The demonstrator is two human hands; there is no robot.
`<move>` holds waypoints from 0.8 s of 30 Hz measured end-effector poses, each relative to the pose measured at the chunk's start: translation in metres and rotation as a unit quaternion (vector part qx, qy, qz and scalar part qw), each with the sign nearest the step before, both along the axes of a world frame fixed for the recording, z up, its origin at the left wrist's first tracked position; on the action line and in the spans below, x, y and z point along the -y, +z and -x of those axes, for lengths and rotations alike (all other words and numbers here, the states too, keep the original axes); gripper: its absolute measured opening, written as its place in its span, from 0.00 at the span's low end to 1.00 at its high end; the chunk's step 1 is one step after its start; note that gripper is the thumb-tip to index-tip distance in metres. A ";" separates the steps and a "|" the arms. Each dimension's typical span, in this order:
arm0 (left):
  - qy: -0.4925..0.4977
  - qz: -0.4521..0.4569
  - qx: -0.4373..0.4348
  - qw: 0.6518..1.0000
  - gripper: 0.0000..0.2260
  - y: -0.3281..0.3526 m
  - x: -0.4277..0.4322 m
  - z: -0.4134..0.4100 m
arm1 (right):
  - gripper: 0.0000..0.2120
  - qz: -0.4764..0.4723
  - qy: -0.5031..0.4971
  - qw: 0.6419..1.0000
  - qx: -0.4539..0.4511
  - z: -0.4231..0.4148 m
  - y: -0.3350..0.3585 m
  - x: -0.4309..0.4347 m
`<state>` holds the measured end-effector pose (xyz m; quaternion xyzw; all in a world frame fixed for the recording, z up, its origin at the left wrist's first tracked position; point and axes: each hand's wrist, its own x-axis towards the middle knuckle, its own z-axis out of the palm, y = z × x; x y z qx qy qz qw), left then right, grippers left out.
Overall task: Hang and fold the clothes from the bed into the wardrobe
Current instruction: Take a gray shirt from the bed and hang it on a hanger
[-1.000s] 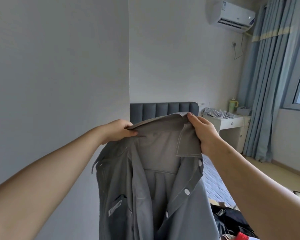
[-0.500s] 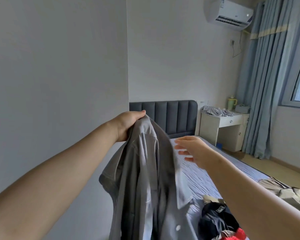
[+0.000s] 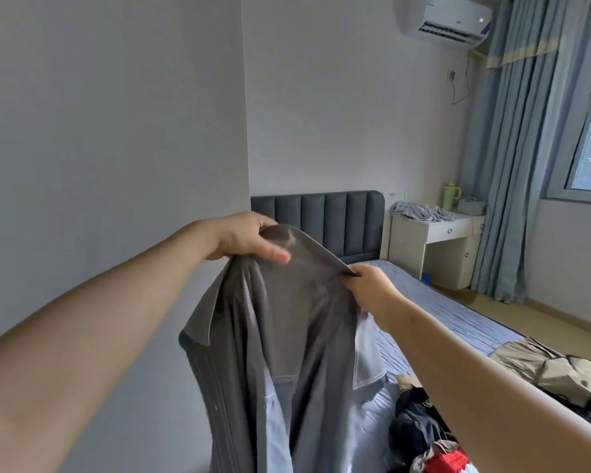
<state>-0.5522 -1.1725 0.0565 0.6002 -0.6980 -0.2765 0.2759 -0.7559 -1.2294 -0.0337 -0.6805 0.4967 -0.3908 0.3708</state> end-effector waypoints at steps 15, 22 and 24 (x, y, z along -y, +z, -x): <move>0.295 0.268 0.125 0.909 0.05 0.027 0.006 -0.057 | 0.10 0.210 -0.142 0.967 -0.018 0.016 0.073 0.029; 0.251 0.191 -0.050 0.948 0.06 0.027 0.004 -0.059 | 0.09 0.176 -0.146 0.973 0.041 0.013 0.071 0.024; 0.248 0.191 -0.058 0.948 0.05 0.025 0.003 -0.060 | 0.10 0.166 -0.147 0.974 0.039 0.013 0.071 0.021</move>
